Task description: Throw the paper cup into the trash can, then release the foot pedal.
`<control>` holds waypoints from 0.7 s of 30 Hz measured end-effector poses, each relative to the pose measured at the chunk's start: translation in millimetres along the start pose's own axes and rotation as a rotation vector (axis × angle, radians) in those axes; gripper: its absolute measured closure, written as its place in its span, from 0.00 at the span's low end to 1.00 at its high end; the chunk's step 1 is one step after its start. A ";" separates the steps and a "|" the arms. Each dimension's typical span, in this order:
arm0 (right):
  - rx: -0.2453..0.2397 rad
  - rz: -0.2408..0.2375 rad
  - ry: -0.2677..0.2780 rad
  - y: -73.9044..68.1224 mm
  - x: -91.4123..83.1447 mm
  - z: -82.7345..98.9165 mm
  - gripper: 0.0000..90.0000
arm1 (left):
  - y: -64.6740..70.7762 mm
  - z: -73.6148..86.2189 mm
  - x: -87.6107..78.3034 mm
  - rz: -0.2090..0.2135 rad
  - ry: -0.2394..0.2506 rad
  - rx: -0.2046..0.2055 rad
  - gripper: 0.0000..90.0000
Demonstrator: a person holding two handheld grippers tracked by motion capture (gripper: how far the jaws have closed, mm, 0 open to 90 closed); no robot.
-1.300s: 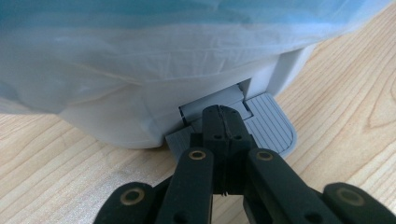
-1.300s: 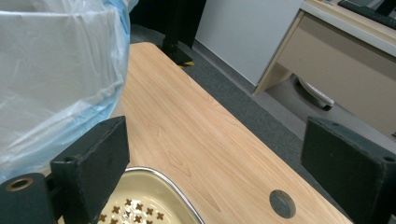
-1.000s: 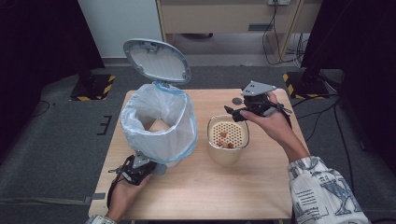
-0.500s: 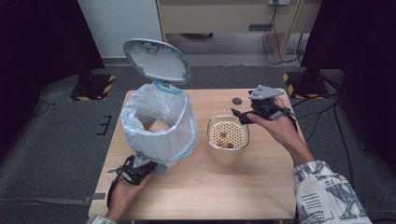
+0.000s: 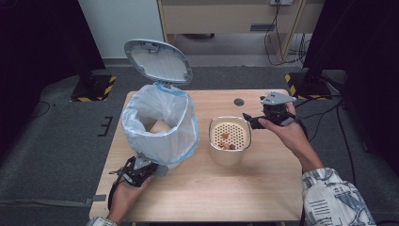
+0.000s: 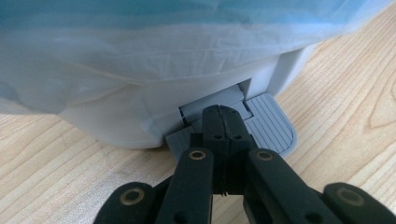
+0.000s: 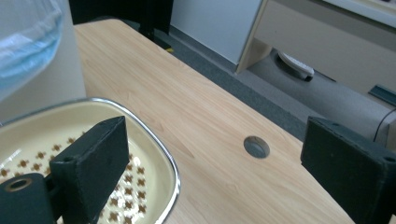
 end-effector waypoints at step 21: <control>0.053 0.064 -0.003 25.9 -25.0 25.3 0.09 | -0.1 0.0 0.0 0.000 0.000 -0.003 1.00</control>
Point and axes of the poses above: each handheld gripper's, and its own axes: x roughly forward along the jaws, z roughly out of its underside, y roughly to its right, the point moved 3 cm from there along x, roughly forward along the jaws, and after that the axes turned 9 degrees about y, right-handed, at the moved point
